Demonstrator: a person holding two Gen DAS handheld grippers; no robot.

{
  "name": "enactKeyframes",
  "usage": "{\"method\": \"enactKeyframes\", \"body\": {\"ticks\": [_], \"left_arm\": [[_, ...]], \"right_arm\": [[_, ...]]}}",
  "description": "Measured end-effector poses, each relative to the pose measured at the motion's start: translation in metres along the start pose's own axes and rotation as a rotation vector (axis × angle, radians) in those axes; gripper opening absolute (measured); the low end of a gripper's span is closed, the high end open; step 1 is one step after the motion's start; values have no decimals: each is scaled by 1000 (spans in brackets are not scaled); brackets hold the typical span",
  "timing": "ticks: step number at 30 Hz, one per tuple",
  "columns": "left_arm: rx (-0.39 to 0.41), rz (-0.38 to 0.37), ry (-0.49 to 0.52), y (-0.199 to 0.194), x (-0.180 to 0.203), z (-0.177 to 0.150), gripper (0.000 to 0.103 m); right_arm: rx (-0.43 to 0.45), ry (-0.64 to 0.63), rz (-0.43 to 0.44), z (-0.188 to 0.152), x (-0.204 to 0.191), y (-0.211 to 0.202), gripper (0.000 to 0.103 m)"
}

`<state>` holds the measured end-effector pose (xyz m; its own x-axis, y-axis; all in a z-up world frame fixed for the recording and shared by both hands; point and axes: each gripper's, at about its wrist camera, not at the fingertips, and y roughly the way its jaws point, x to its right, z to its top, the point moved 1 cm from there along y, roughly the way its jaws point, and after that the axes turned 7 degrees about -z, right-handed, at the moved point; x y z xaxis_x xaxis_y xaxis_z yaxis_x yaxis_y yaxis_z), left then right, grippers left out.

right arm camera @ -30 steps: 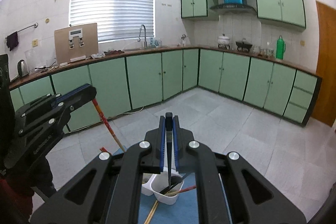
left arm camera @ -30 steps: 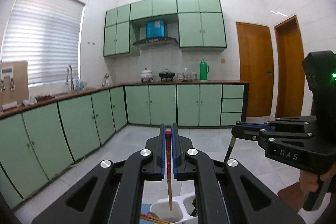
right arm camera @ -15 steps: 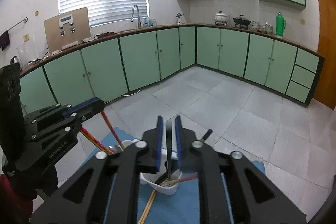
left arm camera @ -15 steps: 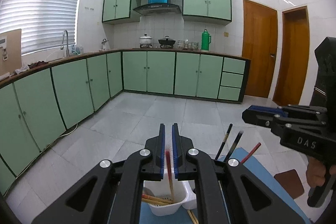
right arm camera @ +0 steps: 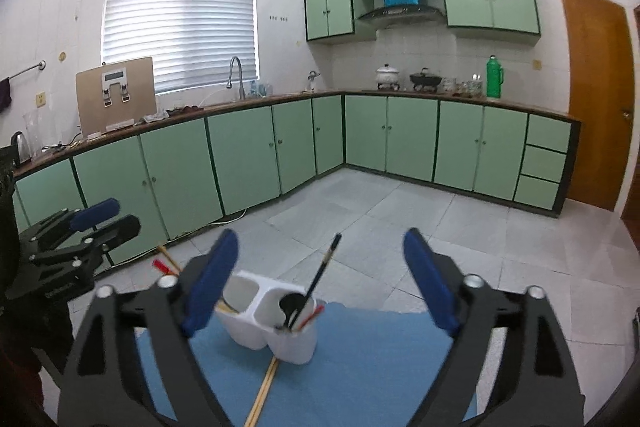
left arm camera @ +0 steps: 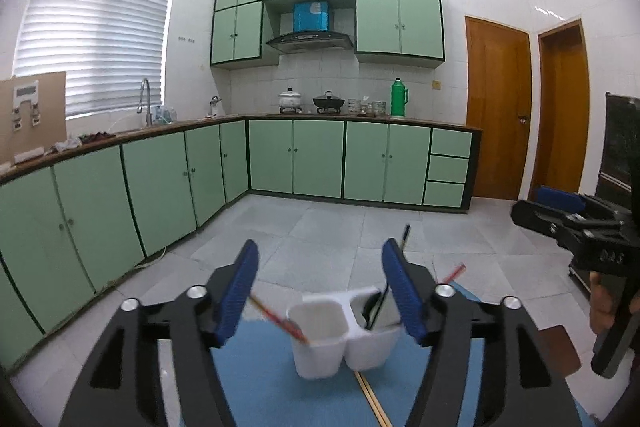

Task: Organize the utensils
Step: 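Open both tools and withdraw them toward the last chopsticks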

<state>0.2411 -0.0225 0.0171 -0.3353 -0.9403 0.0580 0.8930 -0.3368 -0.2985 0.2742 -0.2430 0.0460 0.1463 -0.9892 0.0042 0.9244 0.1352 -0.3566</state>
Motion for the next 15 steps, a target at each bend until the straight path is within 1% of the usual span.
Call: {"method": "enactKeyframes", "body": {"ticks": [1,3,5,8,10,11,15], "left_arm": [[-5,2,-13,-6,2,-9,70],[-22,11,-28,-13,4,-25,79],[-44,17,-36,-18,6,-41,83],[-106,30,-43,-22,9,-76,85],[-156,32,-53,-23,10,-101,85],[-172,36,-58,-23,10,-109,85],[-267,47,-100,-21,7,-151,85]], "right_arm": [[2,4,-7,-9,1,-8,92],[-13,10,-14,-26,2,-16,95],[-37,23,-16,-44,2,-22,96],[-84,42,-19,-74,-1,-29,96],[-115,34,-37,-95,-4,-33,96],[-131,30,-53,-108,-6,-33,96],[-210,40,-58,-148,-14,-32,96]]}}
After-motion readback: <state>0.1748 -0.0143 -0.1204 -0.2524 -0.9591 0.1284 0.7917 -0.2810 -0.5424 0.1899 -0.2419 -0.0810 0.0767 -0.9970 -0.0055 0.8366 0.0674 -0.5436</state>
